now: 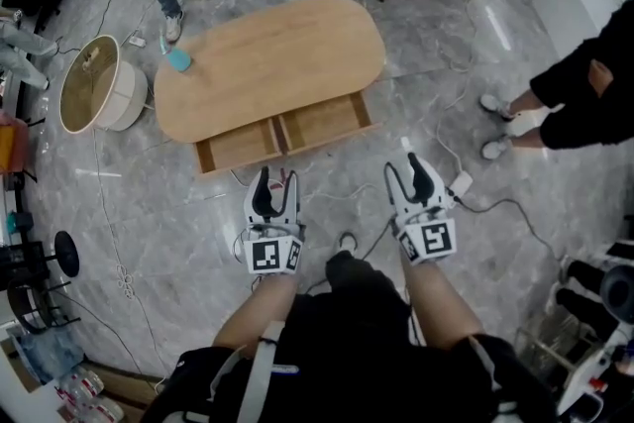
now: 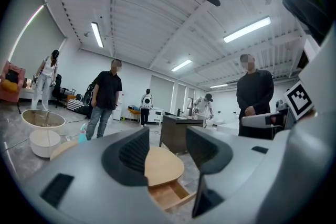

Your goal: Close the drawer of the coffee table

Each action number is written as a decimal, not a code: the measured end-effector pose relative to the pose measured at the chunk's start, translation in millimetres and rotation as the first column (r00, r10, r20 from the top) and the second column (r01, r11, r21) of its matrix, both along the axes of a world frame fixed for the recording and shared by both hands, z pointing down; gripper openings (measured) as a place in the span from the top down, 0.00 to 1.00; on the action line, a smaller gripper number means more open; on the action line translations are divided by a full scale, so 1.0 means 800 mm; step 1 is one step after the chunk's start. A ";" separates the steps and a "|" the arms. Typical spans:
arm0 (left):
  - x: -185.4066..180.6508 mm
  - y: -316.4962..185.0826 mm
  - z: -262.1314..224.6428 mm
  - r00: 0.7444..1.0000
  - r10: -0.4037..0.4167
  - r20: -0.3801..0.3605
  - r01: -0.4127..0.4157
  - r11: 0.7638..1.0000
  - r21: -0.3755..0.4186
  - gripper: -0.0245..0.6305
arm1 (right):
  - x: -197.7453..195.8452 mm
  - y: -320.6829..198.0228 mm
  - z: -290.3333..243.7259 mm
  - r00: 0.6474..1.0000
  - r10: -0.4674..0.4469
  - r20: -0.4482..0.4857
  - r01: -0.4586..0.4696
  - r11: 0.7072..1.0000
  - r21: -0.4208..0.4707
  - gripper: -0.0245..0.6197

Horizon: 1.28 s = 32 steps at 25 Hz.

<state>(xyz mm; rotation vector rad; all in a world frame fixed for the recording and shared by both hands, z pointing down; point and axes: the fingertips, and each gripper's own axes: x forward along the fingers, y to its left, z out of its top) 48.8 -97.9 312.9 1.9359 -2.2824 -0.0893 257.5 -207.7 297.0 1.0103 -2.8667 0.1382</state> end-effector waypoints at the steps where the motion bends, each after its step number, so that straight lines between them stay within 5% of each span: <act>1: 0.003 -0.005 0.003 1.000 0.000 0.000 0.000 1.000 -0.002 0.65 | -0.001 -0.004 0.004 1.000 -0.004 -0.001 0.004 1.000 0.003 0.69; 15: 0.031 -0.051 0.092 1.000 -0.018 -0.007 0.017 0.999 -0.048 0.65 | -0.006 -0.043 0.103 0.998 -0.037 -0.049 0.034 0.998 -0.047 0.69; 32: 0.011 -0.092 0.385 0.998 0.032 -0.059 -0.036 0.998 -0.061 0.65 | -0.068 -0.082 0.409 0.997 -0.026 -0.073 0.021 0.997 -0.074 0.69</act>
